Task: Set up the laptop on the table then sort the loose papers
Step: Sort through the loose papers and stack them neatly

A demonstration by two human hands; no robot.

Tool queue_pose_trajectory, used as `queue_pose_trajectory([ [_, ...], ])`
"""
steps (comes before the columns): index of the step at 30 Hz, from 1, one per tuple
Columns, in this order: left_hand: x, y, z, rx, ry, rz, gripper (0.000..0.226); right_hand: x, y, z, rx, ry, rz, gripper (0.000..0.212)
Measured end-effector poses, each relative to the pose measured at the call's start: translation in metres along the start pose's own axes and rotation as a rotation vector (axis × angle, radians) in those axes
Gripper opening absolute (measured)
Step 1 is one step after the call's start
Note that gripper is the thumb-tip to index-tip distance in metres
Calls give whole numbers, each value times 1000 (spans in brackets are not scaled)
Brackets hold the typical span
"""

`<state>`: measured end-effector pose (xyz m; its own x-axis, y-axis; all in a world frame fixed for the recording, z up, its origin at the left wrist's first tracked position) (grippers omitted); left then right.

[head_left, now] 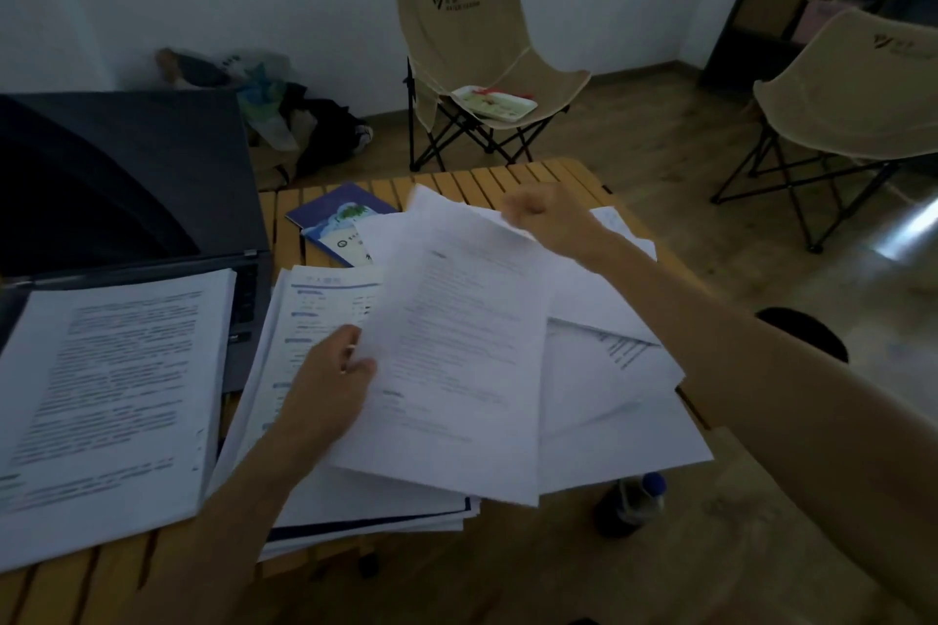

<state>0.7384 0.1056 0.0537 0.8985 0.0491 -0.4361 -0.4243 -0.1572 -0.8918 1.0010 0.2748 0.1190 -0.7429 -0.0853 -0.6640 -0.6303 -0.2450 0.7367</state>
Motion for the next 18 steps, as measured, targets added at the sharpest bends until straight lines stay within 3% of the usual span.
queue_pose_trajectory([
  [2, -26, 13, 1, -74, -56, -66, 22, -25, -41, -3, 217, -98, -189, 6],
  [5, -54, 35, 0, -195, -60, -6, 29, -49, -120, -28, 641, -170, -453, 53],
  [8, -54, 44, -6, -217, -85, 326, 29, -47, -160, -60, 814, -172, -489, 96],
  [10, -47, 36, -13, -186, -172, 570, 35, -46, -163, -74, 853, -217, -476, 96],
  [12, -36, 21, -16, -72, -227, 913, 56, -47, -157, -78, 834, -233, -484, 92],
  [15, 0, 15, -11, 138, 30, 950, 70, -46, -161, -75, 831, -239, -433, 88],
  [18, 26, 30, -9, 85, 252, 955, 66, -48, -158, -79, 855, -303, -435, 81],
])
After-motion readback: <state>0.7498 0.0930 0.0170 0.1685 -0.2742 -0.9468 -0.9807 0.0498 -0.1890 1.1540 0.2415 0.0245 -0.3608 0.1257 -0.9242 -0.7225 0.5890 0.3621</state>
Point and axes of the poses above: each hand's wrist, its own z-axis towards the middle knuckle, its own x-axis out of the palm, y = z × x, the point moved 4 cm from there along z, towards the middle knuckle, and after that the axes turned 1 degree about -z, right-handed, at the moved point
